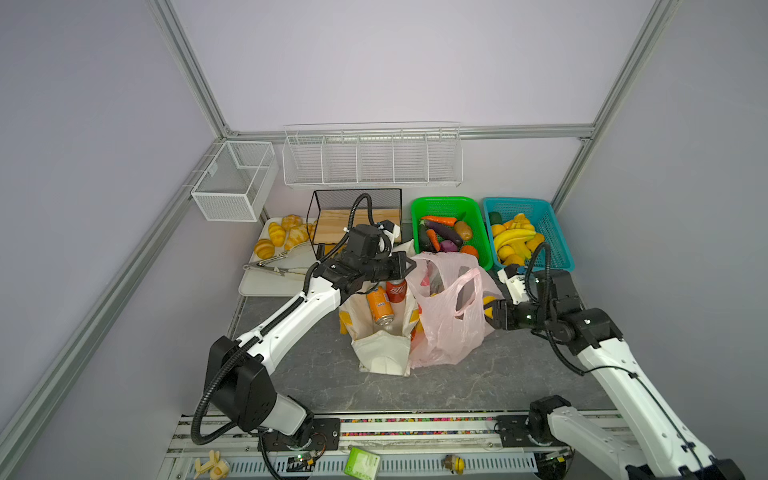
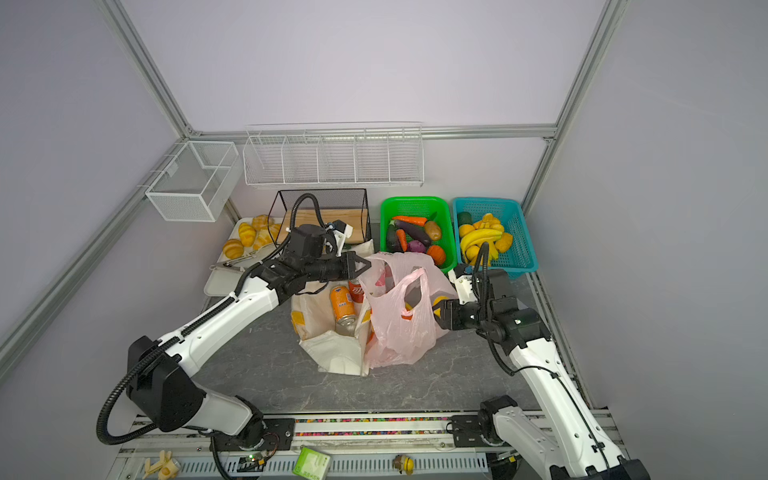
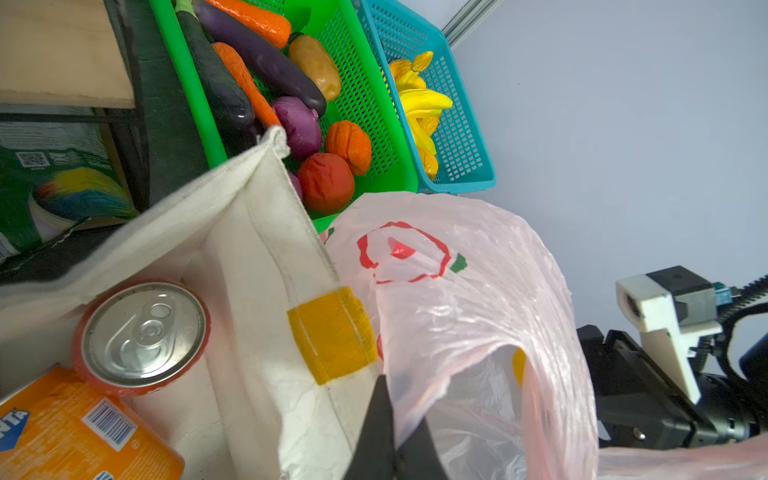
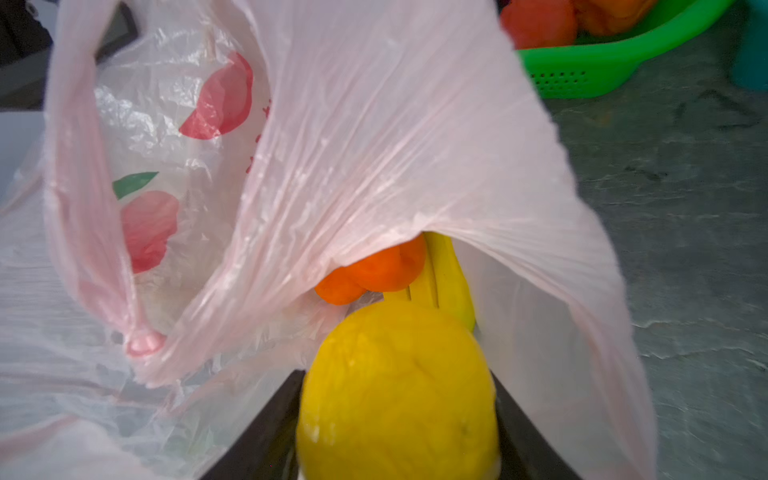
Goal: Place the mixed food into the grocery bags and tie them
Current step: 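Carry the yellow lemon with the right gripper toward the pink bag, then lower the lemon into the pink bag and open the right gripper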
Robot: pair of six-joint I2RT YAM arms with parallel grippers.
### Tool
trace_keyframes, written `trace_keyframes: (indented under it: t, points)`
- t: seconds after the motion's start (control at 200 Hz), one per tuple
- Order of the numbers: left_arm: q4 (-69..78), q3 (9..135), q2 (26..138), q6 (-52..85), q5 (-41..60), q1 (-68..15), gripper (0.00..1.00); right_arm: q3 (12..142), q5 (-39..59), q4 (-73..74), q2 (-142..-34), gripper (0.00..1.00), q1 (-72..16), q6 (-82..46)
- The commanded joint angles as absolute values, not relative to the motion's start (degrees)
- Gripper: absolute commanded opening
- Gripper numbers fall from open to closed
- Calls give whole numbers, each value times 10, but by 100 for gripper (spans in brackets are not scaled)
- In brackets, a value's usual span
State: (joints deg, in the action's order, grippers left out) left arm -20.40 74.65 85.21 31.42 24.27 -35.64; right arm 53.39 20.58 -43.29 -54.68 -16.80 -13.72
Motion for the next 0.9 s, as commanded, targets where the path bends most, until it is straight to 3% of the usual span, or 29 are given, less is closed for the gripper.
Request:
trace_keyframes:
  t: [0.0,0.265,0.465,0.65,0.895]
  points:
    - [-200,738,849,315,238,-357,0,523,213,-369,-582,47,-192,-150]
    - [-200,740,851,316,237,-360,0,520,150,-309,-672,67,-238,-149]
    - [-206,742,850,310,230,-360,0,532,107,-337,-665,83,-238,-120]
    - [-211,744,850,303,223,-361,0,549,107,-364,-629,86,-238,-87]
    - [-219,749,848,296,216,-360,0,546,133,-343,-516,82,-247,-15]
